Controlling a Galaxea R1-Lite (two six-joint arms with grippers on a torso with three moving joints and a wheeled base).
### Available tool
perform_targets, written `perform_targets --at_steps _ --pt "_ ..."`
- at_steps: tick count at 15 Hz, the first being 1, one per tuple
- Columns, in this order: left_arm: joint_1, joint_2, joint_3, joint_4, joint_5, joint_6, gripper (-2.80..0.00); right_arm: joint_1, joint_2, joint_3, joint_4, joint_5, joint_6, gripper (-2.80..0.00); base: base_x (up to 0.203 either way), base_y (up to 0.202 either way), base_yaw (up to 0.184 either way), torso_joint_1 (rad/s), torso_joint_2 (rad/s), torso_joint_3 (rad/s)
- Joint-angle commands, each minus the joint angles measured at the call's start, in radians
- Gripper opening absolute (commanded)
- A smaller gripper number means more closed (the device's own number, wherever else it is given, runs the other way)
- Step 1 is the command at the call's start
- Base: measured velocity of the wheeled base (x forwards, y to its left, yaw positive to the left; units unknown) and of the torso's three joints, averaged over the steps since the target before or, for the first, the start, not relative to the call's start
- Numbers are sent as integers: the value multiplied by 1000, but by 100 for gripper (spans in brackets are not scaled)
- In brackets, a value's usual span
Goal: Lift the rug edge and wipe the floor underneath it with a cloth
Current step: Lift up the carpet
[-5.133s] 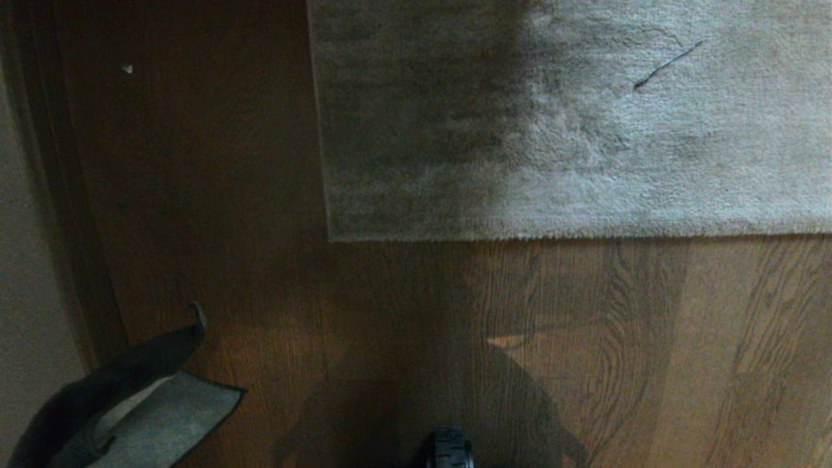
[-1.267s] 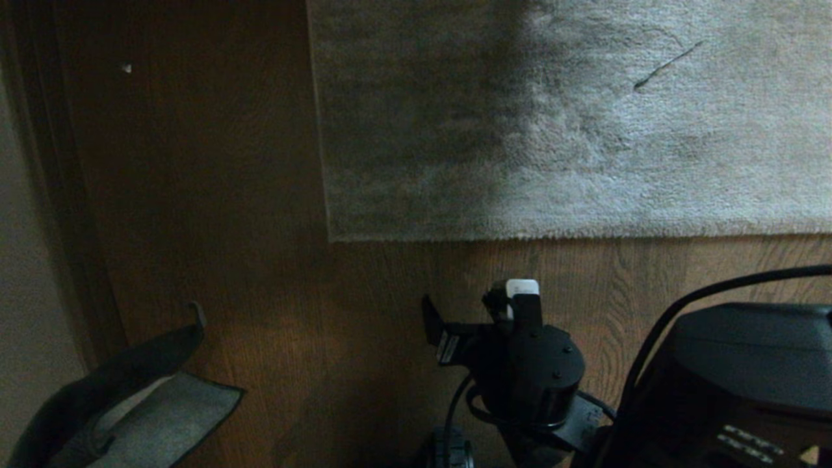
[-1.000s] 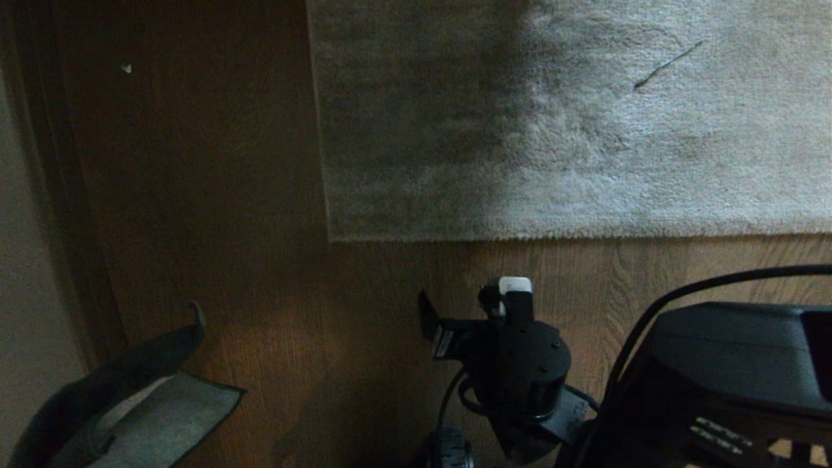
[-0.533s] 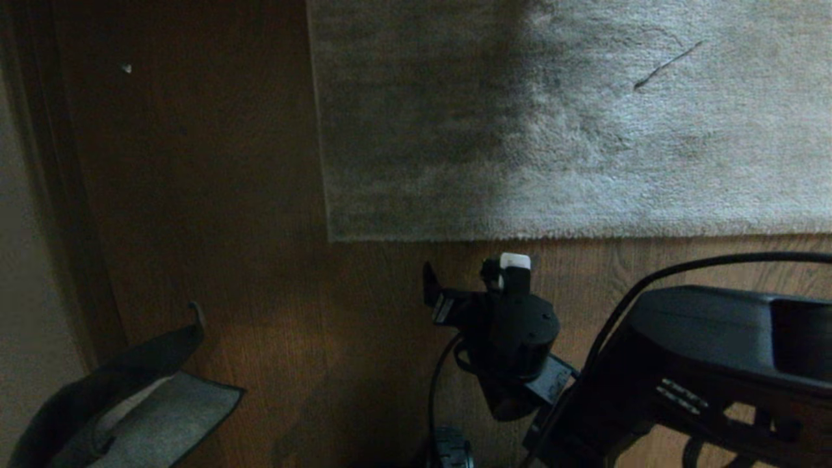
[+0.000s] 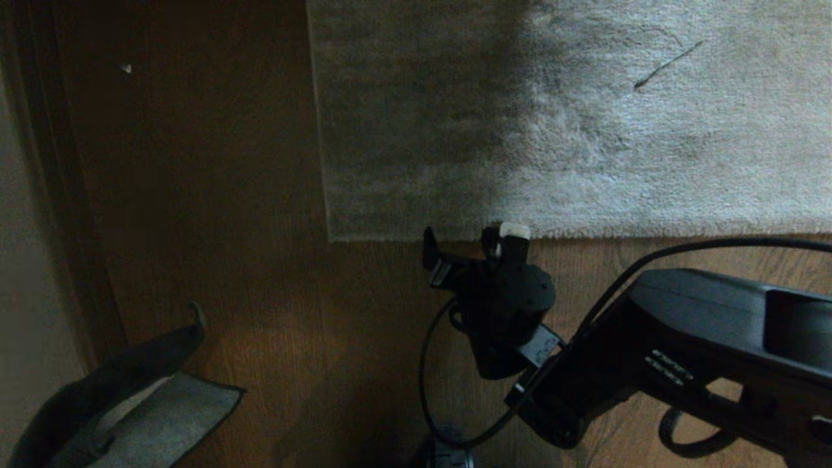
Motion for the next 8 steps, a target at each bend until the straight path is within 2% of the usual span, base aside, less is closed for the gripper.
perform_targets --at_steps 1,8 --pt "0 0 0 0 0 -1 -280 0 6 -5 -48 -4 1 0 0 0 0 0 0 0" --pt "0 0 0 0 0 -1 -280 46 11 -8 -48 -4 6 0 0 0 0 0 0 0"
